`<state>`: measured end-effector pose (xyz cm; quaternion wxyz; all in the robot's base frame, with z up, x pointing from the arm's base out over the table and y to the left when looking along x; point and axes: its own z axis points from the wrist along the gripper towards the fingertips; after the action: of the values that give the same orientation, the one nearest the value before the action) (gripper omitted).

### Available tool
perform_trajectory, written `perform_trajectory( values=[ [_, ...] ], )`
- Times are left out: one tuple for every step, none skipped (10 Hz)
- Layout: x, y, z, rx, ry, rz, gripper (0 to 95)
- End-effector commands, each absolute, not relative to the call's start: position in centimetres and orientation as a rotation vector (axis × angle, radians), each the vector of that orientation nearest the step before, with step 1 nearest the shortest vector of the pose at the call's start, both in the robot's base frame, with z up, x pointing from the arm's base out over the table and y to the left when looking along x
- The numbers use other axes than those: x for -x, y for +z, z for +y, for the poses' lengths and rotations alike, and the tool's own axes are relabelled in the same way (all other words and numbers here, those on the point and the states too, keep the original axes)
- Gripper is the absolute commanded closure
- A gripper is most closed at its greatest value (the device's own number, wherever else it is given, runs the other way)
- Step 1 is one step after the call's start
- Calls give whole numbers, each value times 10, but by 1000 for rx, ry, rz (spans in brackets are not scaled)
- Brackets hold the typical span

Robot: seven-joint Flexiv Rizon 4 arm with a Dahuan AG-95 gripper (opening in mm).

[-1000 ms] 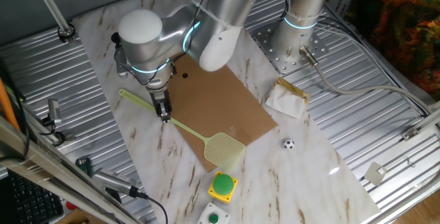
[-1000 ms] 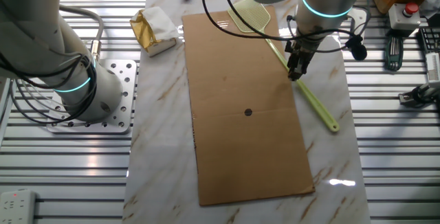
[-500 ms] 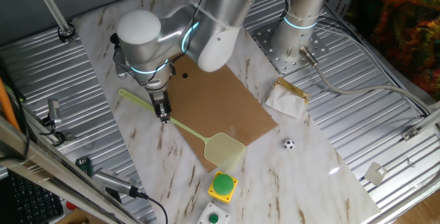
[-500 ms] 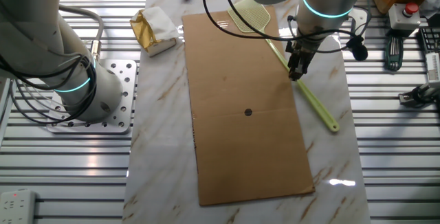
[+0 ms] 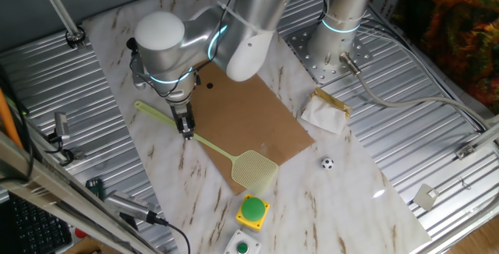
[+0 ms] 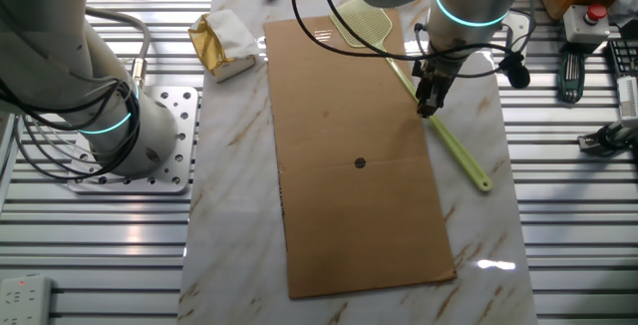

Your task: Swat with a flyswatter

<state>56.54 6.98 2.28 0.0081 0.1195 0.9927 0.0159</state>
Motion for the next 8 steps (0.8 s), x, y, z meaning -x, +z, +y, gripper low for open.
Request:
perform_trajectory(
  values=[
    [-565, 22, 70, -372, 49, 3103, 570],
    [-564, 21, 70, -373, 48, 3102, 570],
    [-564, 20, 70, -372, 49, 3099, 570],
    [-564, 20, 70, -372, 50, 3099, 570],
    [-564, 20, 70, -372, 48, 3100, 570],
    [-564, 19, 70, -372, 49, 3099, 570],
    [-564, 18, 70, -372, 49, 3098, 570],
    [-563, 18, 70, -372, 50, 3097, 570]
  ],
)
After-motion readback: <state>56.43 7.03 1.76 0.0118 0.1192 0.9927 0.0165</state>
